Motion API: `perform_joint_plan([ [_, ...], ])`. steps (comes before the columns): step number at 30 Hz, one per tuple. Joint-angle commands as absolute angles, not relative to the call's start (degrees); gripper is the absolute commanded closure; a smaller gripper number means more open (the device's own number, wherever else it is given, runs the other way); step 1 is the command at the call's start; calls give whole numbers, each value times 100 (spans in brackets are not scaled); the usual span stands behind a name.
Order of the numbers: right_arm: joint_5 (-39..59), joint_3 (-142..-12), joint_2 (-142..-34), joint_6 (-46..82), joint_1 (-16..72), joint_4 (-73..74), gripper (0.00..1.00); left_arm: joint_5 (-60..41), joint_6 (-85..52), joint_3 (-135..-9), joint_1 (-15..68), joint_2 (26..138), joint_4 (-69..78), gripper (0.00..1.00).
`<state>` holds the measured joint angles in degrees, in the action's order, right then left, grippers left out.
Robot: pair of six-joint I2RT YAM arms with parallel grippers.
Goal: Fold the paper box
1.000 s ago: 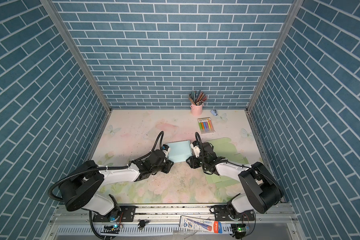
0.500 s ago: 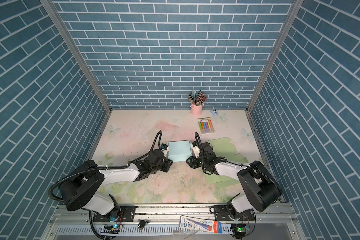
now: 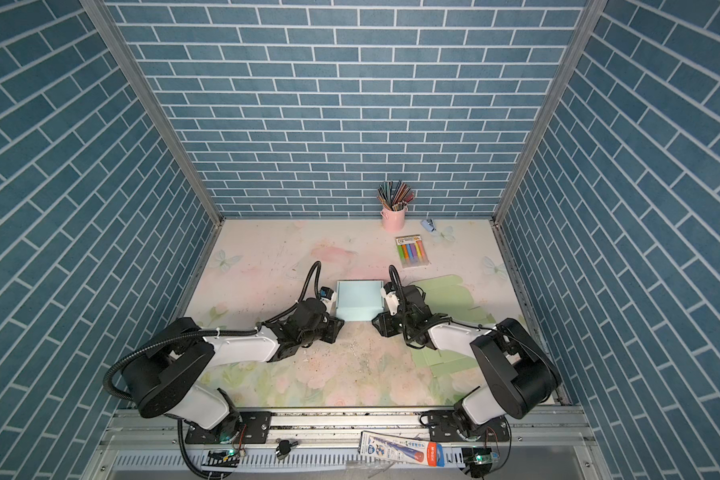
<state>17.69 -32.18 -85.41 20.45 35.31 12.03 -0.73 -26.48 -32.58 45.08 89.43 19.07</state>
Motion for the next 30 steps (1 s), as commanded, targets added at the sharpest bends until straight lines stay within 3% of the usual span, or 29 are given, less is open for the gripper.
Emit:
perform_joint_plan([
  [1, 1704, -3226, -8500, 1817, 3568, 1221, 50, -74, -2727, -3152, 4456, 9031, 2052, 66],
  [12, 1394, -2914, -7513, 1824, 3532, 463, 44, -101, -2681, -3200, 4406, 9019, 2032, 66],
  [18, 1154, -3375, -7172, 1747, 3477, 30, 43, -94, -2692, -3032, 4408, 8750, 1875, 66],
  [24, 1665, -4075, -7570, 1616, 3115, 2, 41, -186, -2611, -2844, 4363, 7816, 1268, 58],
  [30, 1943, -5051, -8522, 1449, 2626, 78, 33, -705, -2401, -2945, 3727, 7222, 1180, 51],
])
